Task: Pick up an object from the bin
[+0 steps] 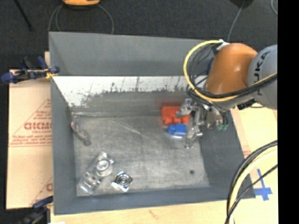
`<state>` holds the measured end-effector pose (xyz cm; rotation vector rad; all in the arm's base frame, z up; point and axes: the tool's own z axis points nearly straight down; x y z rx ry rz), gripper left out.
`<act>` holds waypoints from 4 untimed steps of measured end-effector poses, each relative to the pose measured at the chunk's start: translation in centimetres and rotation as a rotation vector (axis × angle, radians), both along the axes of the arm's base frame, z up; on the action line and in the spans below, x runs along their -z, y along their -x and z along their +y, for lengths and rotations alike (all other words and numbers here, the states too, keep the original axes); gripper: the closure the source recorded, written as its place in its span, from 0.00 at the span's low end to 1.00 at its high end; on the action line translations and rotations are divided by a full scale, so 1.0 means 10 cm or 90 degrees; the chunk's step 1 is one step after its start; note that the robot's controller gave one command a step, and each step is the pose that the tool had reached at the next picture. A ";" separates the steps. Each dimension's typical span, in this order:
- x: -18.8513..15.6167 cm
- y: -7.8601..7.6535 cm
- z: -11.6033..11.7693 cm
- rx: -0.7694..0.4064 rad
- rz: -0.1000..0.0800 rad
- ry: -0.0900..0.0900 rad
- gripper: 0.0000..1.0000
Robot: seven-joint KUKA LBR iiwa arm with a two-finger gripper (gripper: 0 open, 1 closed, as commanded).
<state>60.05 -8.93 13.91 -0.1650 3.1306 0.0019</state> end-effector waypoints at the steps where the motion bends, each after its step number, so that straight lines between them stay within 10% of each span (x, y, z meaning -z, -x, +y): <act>1: 0.53 0.01 -0.13 0.083 0.005 -0.001 0.00; 2: 0.54 0.00 -0.14 0.083 0.002 0.000 1.00; 3: 0.61 -0.17 0.07 0.155 -0.004 0.003 1.00; 4: -1.02 -0.17 0.06 0.112 -0.005 0.002 1.00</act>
Offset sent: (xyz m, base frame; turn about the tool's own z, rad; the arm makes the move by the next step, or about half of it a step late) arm -0.0010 -0.0168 -0.0682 0.1402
